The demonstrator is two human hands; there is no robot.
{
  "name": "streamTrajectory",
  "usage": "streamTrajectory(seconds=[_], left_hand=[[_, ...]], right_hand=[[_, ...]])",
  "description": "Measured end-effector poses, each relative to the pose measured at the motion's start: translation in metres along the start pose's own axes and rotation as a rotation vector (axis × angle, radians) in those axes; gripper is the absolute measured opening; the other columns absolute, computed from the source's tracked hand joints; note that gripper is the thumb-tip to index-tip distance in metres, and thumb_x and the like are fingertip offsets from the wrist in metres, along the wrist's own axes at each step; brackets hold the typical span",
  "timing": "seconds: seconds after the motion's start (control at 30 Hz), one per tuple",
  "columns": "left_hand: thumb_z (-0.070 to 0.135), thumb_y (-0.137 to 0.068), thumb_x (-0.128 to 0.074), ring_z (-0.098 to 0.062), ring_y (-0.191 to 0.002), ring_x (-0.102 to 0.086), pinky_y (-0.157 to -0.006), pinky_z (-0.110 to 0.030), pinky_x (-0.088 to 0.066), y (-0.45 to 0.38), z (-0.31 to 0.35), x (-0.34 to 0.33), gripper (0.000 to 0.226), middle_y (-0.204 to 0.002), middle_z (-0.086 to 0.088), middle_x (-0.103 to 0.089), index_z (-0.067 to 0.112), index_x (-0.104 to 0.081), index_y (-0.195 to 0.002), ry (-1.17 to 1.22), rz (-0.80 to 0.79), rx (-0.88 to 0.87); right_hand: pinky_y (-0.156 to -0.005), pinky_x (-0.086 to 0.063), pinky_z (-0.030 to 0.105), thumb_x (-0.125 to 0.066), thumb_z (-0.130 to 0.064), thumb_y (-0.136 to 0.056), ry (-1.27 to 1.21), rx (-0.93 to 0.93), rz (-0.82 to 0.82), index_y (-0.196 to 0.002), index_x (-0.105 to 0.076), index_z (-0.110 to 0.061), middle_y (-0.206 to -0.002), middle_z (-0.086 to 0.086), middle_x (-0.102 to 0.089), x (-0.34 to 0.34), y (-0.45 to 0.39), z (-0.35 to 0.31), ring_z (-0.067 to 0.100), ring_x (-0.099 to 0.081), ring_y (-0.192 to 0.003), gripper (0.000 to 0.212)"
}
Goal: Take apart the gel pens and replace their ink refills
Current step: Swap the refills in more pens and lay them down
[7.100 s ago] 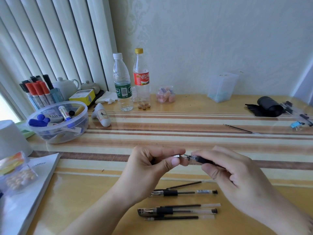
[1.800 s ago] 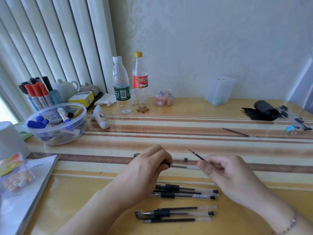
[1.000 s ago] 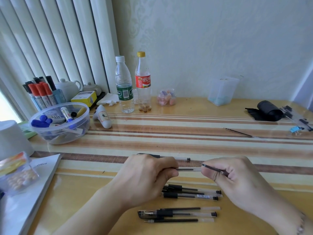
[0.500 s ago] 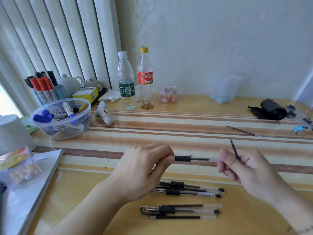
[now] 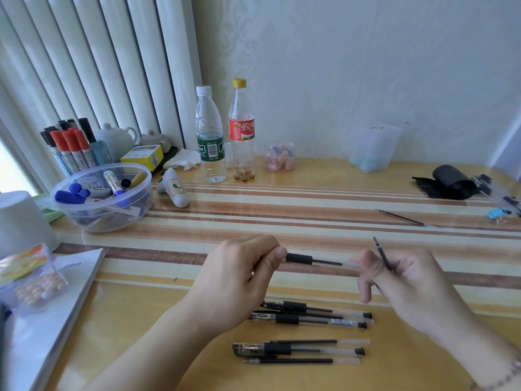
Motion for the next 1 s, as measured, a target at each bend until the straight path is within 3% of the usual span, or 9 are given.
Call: streamTrajectory(seconds=[0.07, 0.13, 0.2, 0.27, 0.37, 0.47, 0.63, 0.8, 1.0], left_hand=[[0.038, -0.099, -0.041, -0.015, -0.059, -0.054, -0.051, -0.037, -0.045, 0.001, 0.000, -0.001, 0.035, -0.062, 0.007, -0.053, 0.021, -0.054, -0.072, -0.023, -0.009, 0.000], [0.041, -0.098, -0.039, -0.015, -0.059, -0.054, -0.052, -0.038, -0.045, 0.001, -0.001, -0.001, 0.037, -0.061, 0.007, -0.054, 0.021, -0.054, -0.071, -0.007, -0.014, 0.021], [0.042, -0.098, -0.038, -0.015, -0.056, -0.051, -0.052, -0.038, -0.044, 0.000, -0.003, -0.001, 0.041, -0.058, 0.007, -0.052, 0.017, -0.055, -0.070, 0.031, -0.011, 0.045], [0.039, -0.098, -0.041, -0.014, -0.054, -0.047, -0.050, -0.030, -0.042, 0.000, -0.003, -0.001, 0.039, -0.056, 0.010, -0.048, 0.017, -0.056, -0.070, 0.056, -0.014, 0.060], [0.029, -0.098, -0.047, -0.010, -0.053, -0.044, -0.050, -0.016, -0.033, 0.000, -0.002, -0.002, 0.030, -0.057, 0.009, -0.049, 0.019, -0.057, -0.072, 0.080, -0.037, 0.089], [0.022, -0.098, -0.050, -0.008, -0.049, -0.040, -0.048, -0.014, -0.030, -0.001, -0.005, 0.000, 0.027, -0.055, 0.007, -0.047, 0.017, -0.059, -0.073, 0.094, -0.048, 0.133], [0.016, -0.095, -0.053, -0.006, -0.040, -0.033, -0.043, -0.012, -0.025, -0.004, -0.013, 0.009, 0.024, -0.047, 0.011, -0.044, 0.018, -0.061, -0.073, 0.129, -0.031, 0.206], [0.013, -0.096, -0.053, -0.006, -0.039, -0.032, -0.041, -0.011, -0.025, -0.008, -0.028, 0.026, 0.024, -0.047, 0.010, -0.045, 0.014, -0.060, -0.072, 0.095, 0.031, 0.258], [0.016, -0.096, -0.053, -0.007, -0.041, -0.035, -0.044, -0.011, -0.026, -0.005, -0.017, 0.008, 0.022, -0.051, 0.013, -0.049, 0.020, -0.060, -0.076, 0.109, -0.042, 0.191]], right_hand=[[-0.051, -0.039, 0.025, -0.055, -0.054, -0.081, 0.053, -0.036, 0.043, -0.052, -0.069, -0.015, -0.034, -0.007, -0.031, 0.000, -0.001, 0.001, 0.015, -0.036, -0.036, 0.050], [-0.048, -0.043, 0.017, -0.069, -0.040, -0.073, -0.021, -0.017, 0.102, -0.062, -0.073, -0.022, -0.042, -0.008, -0.056, 0.003, -0.002, -0.003, 0.008, -0.050, -0.039, 0.022], [-0.042, -0.035, 0.009, -0.073, -0.026, -0.071, -0.100, -0.028, 0.103, -0.071, -0.073, -0.024, -0.043, -0.012, -0.057, 0.004, -0.001, -0.006, 0.003, -0.041, -0.034, 0.002], [-0.040, -0.027, 0.010, -0.075, -0.020, -0.073, -0.116, -0.036, 0.076, -0.077, -0.072, -0.025, -0.037, -0.009, -0.045, 0.003, 0.000, -0.004, 0.005, -0.027, -0.034, 0.008], [-0.055, -0.042, 0.015, -0.075, -0.021, -0.076, -0.055, -0.073, 0.072, -0.081, -0.075, -0.031, -0.044, -0.014, -0.060, 0.003, -0.001, 0.003, 0.019, -0.044, -0.039, 0.011], [-0.073, -0.047, 0.011, -0.068, -0.032, -0.074, 0.074, -0.024, 0.072, -0.085, -0.073, -0.039, -0.075, -0.034, -0.070, 0.005, -0.005, 0.004, -0.003, -0.067, -0.069, 0.014], [-0.061, -0.042, 0.014, -0.069, -0.024, -0.083, 0.224, -0.044, 0.119, -0.081, -0.071, -0.040, -0.080, -0.037, -0.068, 0.024, -0.007, 0.014, -0.012, -0.064, -0.073, 0.016], [-0.062, -0.053, 0.047, -0.049, -0.029, -0.096, 0.452, -0.118, 0.140, -0.074, -0.059, -0.037, -0.074, -0.023, -0.067, 0.047, -0.013, 0.025, 0.026, -0.066, -0.067, 0.025], [-0.068, -0.051, 0.038, -0.030, -0.055, -0.090, 0.280, -0.083, 0.067, -0.081, -0.053, -0.026, -0.073, -0.006, -0.065, 0.030, -0.009, 0.018, 0.020, -0.061, -0.067, 0.038]])
Point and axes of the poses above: each hand's wrist, its own y-axis away from the middle knuckle, its own x-axis out of the back of the hand, z = x × y, the point moved 5 cm from there along -y, towards the middle knuckle
